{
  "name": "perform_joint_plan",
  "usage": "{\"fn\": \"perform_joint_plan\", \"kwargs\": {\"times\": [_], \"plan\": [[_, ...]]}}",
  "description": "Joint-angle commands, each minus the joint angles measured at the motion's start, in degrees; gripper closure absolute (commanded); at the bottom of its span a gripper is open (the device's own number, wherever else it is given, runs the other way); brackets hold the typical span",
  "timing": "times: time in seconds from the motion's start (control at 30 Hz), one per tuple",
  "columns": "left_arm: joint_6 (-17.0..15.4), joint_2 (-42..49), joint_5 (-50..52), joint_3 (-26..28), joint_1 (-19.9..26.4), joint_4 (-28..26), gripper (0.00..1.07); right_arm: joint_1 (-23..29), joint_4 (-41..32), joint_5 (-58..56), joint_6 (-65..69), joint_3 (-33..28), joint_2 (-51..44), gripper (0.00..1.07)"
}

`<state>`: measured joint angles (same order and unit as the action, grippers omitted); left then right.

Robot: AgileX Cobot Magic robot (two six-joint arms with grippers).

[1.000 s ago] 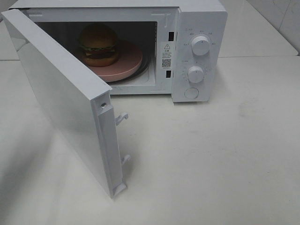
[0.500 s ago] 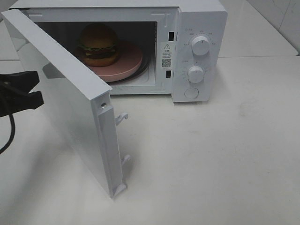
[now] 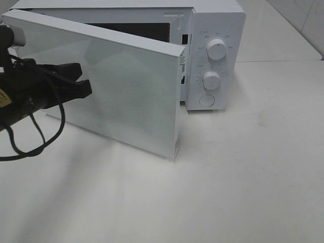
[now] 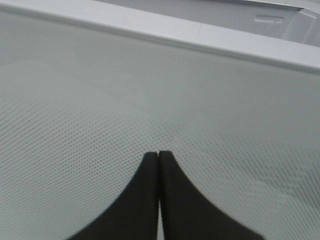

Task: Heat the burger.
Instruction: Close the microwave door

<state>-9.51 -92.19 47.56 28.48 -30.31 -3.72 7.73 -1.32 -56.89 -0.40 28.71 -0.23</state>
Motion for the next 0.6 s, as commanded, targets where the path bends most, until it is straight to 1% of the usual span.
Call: {"fn": "perform_joint_plan", "kwargs": {"times": [0.03,0.1,0.13,0.17,0.2,0.23,0.3,0.33,0.37,0.4,0.43,0.47,0.5,0.53,0.57,0.6], "plan": [[3.90,-2.29,-1.72,4.30,-2.92,-4.64,1.07,-0.40,0.34,-0.06,0.40,-0.17,-1.83,0.31],[4.47,-2.92,-2.01,5.21,-3.55,-5.67,1.07,-0.40,0.34,-0.06,0.40,-0.17,-1.83,0.31],[5.10,-4.18,-2.23,6.82,-4.53,-8.02,1.07,-0.40,0.34,-0.06,0.40,-0.17,-1.83,0.31],[5.39,-4.76,-2.46,7.79,-4.98,-9.22,1.07,-0.40,0.34,-0.06,0.40,-0.17,-1.83,0.31],[5.39,-4.76,-2.46,7.79,-4.98,-9.22,1.07,-0.40,0.34,-0.06,0.40,-0.17,-1.83,0.31],[6.47,-6.07,-3.72,9.85,-5.90,-11.97,1.07,-0.40,0.34,-0.06,0.40,-0.17,-1.83,0.31],[7.05,-6.65,-3.95,10.71,-6.36,-12.95,1.07,-0.40,0.34,-0.06,0.40,-0.17,-1.83,0.31],[8.59,-7.85,-4.13,12.61,-7.10,-14.84,1.07,-0.40,0.34,-0.06,0.40,-0.17,-1.83,0.31],[9.51,-8.54,-4.24,13.64,-7.56,-15.99,1.07,-0.40,0.34,-0.06,0.40,-0.17,-1.83,0.31],[9.51,-8.54,-4.24,13.64,-7.56,-15.99,1.07,-0.40,0.34,-0.06,0.40,-0.17,-1.83,0.31],[11.12,-9.85,-4.41,15.53,-8.37,-18.45,1.07,-0.40,0.34,-0.06,0.40,-0.17,-1.83,0.31],[11.12,-9.85,-4.41,15.53,-8.37,-18.45,1.07,-0.40,0.34,-0.06,0.40,-0.17,-1.83,0.31],[12.89,-10.94,-4.76,17.70,-9.17,-20.51,1.07,-0.40,0.34,-0.06,0.40,-0.17,-1.83,0.31],[13.81,-11.57,-4.93,18.74,-9.51,-21.49,1.07,-0.40,0.34,-0.06,0.40,-0.17,-1.83,0.31],[13.81,-11.57,-4.93,18.74,-9.51,-21.49,1.07,-0.40,0.34,-0.06,0.40,-0.17,-1.83,0.31],[15.36,-12.61,-5.27,20.63,-9.97,-22.98,1.07,-0.40,0.34,-0.06,0.40,-0.17,-1.83,0.31]]}}
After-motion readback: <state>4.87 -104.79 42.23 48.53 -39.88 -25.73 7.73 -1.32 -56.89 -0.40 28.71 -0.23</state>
